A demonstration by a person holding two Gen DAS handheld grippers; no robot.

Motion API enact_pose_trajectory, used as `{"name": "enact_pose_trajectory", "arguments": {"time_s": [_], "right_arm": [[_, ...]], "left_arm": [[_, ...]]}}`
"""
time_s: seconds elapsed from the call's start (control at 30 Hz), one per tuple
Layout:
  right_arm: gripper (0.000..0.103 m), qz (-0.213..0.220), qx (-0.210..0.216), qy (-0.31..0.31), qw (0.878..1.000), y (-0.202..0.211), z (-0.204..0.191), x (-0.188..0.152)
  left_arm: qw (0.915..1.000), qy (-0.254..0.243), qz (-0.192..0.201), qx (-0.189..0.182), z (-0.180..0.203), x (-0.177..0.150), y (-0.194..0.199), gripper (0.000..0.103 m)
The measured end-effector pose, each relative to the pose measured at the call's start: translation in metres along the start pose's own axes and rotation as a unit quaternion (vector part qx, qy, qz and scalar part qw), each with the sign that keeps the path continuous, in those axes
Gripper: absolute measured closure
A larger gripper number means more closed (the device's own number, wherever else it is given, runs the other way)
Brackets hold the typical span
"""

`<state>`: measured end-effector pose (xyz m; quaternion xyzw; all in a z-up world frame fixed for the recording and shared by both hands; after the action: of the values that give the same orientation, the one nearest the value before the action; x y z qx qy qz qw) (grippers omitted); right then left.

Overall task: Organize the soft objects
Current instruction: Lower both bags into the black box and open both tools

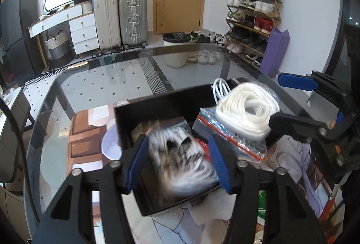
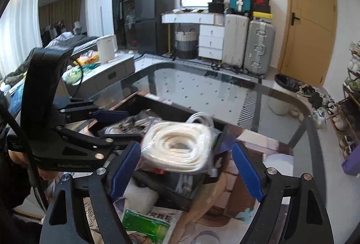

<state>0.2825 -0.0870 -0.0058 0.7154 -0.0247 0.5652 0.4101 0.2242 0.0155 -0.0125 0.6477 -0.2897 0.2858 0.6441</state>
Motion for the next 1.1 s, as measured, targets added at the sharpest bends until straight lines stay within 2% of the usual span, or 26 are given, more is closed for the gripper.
{"name": "enact_pose_trajectory", "arguments": {"time_s": [0.03,0.1,0.2,0.3,0.43,0.57,0.63,0.7,0.8,1.1], "right_arm": [[0.015,-0.001,-0.008,-0.005,1.0,-0.001,0.005,0.0],[0.015,-0.012,-0.031,-0.013,0.999,-0.009,0.014,-0.003],[0.015,-0.029,-0.038,-0.009,0.999,-0.023,0.013,-0.01],[0.015,-0.055,-0.044,0.002,0.998,-0.038,0.008,-0.016],[0.014,-0.049,-0.038,-0.004,0.998,-0.042,0.005,-0.013],[0.014,-0.04,-0.033,-0.004,0.999,-0.034,0.002,-0.014],[0.014,-0.033,-0.03,-0.008,0.999,-0.025,0.0,-0.015],[0.011,-0.023,-0.021,-0.016,0.999,-0.014,-0.003,-0.017],[0.002,-0.019,-0.004,-0.029,0.999,-0.002,-0.008,-0.024],[0.001,-0.028,0.004,-0.026,0.999,0.026,-0.03,-0.054]], "left_arm": [[1.0,0.002,0.003,-0.001,-0.001,0.001,0.002,0.04],[1.0,0.004,0.008,-0.002,-0.002,0.002,0.005,0.037],[0.9999,0.001,0.011,0.002,-0.004,0.001,0.007,0.025],[0.9998,-0.006,0.014,0.009,-0.005,-0.002,0.01,0.025],[0.9998,-0.004,0.011,0.019,-0.009,-0.007,0.011,0.025],[0.9996,0.004,0.008,0.029,-0.014,-0.014,0.013,0.022],[0.9993,0.009,0.012,0.035,-0.017,-0.019,0.016,0.009],[0.9989,0.015,0.021,0.038,-0.019,-0.022,0.021,0.006],[0.9988,0.021,0.024,0.036,-0.019,-0.03,0.027,0.005],[0.9983,0.018,0.036,0.041,-0.016,-0.045,0.05,0.0]]}}
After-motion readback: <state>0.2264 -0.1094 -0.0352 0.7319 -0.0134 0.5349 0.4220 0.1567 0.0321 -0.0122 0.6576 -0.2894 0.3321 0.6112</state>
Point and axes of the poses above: each gripper's, at about its wrist camera, not at the fingertips, and y roughly against the way its jaws point, z to its right, x to its top, the point moved 8 cm from there along -y, roughly the way its jaws point, and after that the axes turned 7 degrees about x, right-handed, at the moved point
